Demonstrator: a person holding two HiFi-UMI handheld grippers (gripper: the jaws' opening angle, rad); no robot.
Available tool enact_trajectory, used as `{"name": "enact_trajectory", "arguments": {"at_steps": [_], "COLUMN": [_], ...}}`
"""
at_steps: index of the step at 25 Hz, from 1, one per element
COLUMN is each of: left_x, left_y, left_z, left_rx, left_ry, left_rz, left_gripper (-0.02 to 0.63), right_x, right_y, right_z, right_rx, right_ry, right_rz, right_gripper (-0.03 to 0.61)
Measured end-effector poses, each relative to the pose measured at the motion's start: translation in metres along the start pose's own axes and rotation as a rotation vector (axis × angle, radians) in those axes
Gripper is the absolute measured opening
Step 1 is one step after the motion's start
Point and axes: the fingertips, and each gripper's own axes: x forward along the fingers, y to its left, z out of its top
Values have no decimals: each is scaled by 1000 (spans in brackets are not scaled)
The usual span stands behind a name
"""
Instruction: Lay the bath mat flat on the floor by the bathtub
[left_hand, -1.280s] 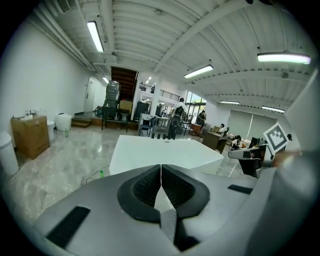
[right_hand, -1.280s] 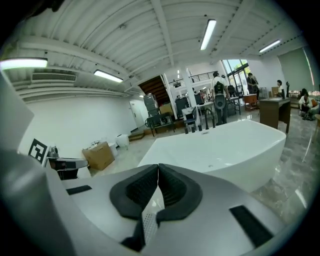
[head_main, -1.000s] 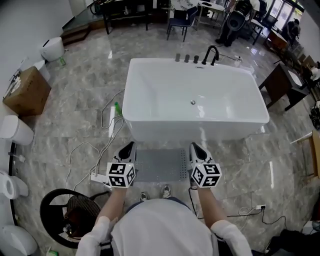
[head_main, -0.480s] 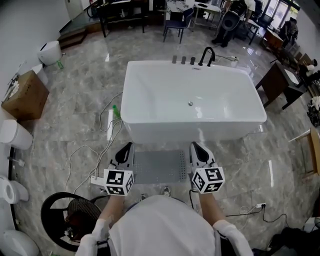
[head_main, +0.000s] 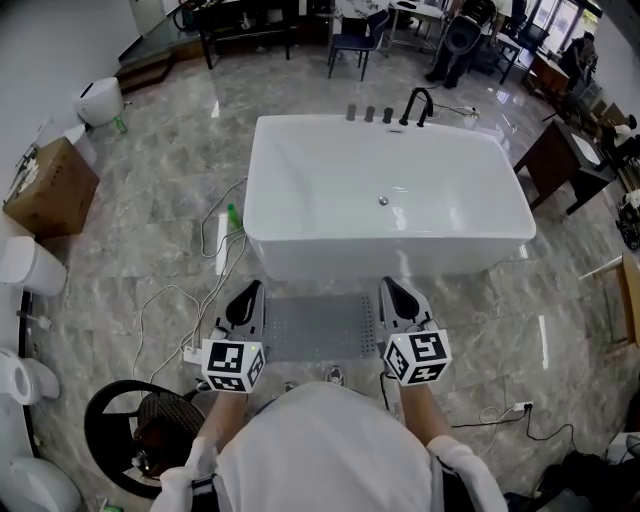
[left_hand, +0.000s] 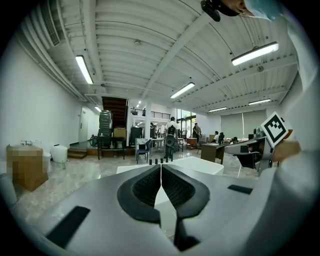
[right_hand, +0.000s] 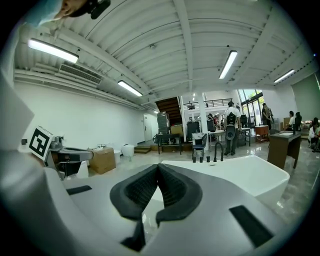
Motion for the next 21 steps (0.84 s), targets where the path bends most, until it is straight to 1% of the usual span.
{"name": "enact_trajectory", "arguments": {"at_steps": [6,11,21], "left_x": [0,-1,-5], "left_y": [2,-2,0], "left_z": [-3,-9,-14], "left_rx": [-13,-18,-19], "left_ry": [6,20,22], "left_rz": [3,-3,0], "left_gripper": [32,32,32], "right_x": [0,-3,-5], "right_y": [1,5,13], "right_z": [0,1,1], "right_rx": [-4,-41,-51], "right_ry": [0,1,-4], "right_rz": [-2,-2,7], "right_gripper": [31,31,31]}}
